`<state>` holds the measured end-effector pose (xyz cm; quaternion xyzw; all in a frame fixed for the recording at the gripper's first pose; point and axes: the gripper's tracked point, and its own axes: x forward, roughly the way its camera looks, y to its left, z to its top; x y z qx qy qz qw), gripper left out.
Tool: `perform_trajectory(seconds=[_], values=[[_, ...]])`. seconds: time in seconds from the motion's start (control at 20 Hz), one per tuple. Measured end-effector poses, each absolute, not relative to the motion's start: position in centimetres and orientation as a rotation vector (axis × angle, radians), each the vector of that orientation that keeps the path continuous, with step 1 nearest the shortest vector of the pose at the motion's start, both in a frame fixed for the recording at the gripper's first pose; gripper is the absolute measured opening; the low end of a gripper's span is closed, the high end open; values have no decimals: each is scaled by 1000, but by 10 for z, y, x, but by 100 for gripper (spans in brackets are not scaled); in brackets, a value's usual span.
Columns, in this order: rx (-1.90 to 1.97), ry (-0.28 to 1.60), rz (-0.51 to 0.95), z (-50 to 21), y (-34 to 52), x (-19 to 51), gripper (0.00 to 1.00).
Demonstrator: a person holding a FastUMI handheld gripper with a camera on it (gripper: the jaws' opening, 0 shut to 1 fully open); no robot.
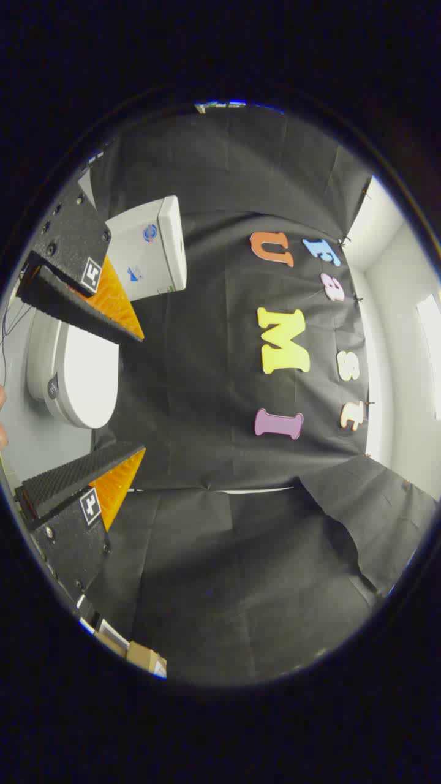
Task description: Open the toilet lid.
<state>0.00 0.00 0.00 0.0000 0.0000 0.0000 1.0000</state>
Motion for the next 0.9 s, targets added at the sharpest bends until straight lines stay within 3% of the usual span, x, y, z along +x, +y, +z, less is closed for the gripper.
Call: perform_trajectory(seconds=[0.9], values=[[-23,10,-25,-7,-4,-1,100]])
